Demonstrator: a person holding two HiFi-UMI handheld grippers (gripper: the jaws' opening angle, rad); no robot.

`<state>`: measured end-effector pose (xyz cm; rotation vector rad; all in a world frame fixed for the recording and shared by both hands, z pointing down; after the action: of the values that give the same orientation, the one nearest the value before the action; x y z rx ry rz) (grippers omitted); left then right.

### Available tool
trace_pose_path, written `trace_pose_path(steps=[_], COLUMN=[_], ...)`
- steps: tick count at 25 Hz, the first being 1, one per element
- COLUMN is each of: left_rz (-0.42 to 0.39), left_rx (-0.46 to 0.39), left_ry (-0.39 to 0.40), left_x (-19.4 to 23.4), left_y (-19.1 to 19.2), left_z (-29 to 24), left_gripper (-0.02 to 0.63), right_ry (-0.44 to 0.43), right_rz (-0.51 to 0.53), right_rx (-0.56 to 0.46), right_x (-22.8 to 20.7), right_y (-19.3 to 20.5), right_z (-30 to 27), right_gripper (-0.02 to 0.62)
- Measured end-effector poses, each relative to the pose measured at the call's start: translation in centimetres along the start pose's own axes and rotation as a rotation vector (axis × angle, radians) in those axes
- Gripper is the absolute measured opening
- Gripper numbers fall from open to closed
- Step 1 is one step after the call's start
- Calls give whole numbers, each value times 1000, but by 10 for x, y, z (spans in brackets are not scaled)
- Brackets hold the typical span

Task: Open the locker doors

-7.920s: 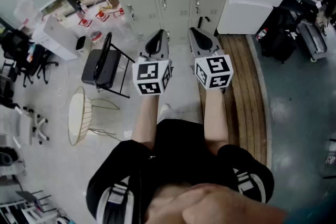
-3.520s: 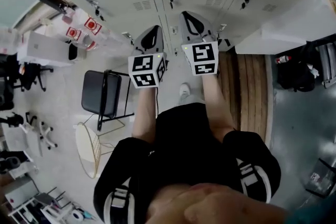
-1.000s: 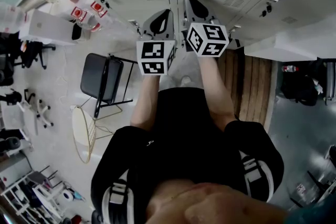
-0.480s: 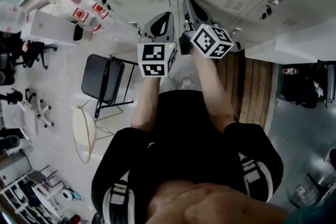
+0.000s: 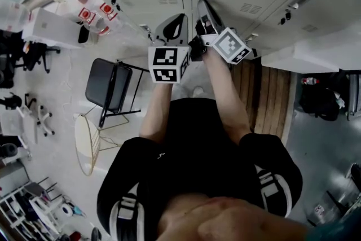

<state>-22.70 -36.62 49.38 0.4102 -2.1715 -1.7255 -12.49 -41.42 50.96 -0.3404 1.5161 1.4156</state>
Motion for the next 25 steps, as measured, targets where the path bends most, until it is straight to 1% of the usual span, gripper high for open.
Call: trace_pose_path(steps=[2, 7, 11, 14, 17, 22, 25], left_rz=[3, 4, 3, 7, 4, 1, -3], left_rx=[6, 4, 2, -7, -10, -10, -11], left_ry=[-4, -13, -19, -23, -37, -51, -47], left_x=[1, 2, 3, 7, 12, 15, 13], left_y=[2, 2, 2, 0, -3, -2, -3], left_z=[0, 0, 1, 2, 3, 3, 3], left_gripper=[9, 9, 9, 9, 9, 9, 9], right_ry=[-10, -13, 9, -1, -31, -87, -97], right_rz=[-61, -135, -111, -188, -244, -432, -466], right_rx=[-18, -38, -47, -56, -65, -98, -98], right_x=[-1, -2, -1, -5, -8, -11, -12], right_y=[0, 1, 0, 1, 1, 3, 4], right_z=[1, 0, 0, 1, 0, -1, -1], right_gripper=[37, 32, 29, 29, 29, 29, 29])
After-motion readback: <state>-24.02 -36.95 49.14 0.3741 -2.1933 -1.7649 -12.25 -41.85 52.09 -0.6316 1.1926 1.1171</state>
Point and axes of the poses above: the fingertips, and each gripper's own axes: z backward along the fingers, x to its left, y out of its underside, the point moved 4 cm from there along z, backward along the fingers, and after that the axes turned 2 degrees about z, right-handed, at the moved point
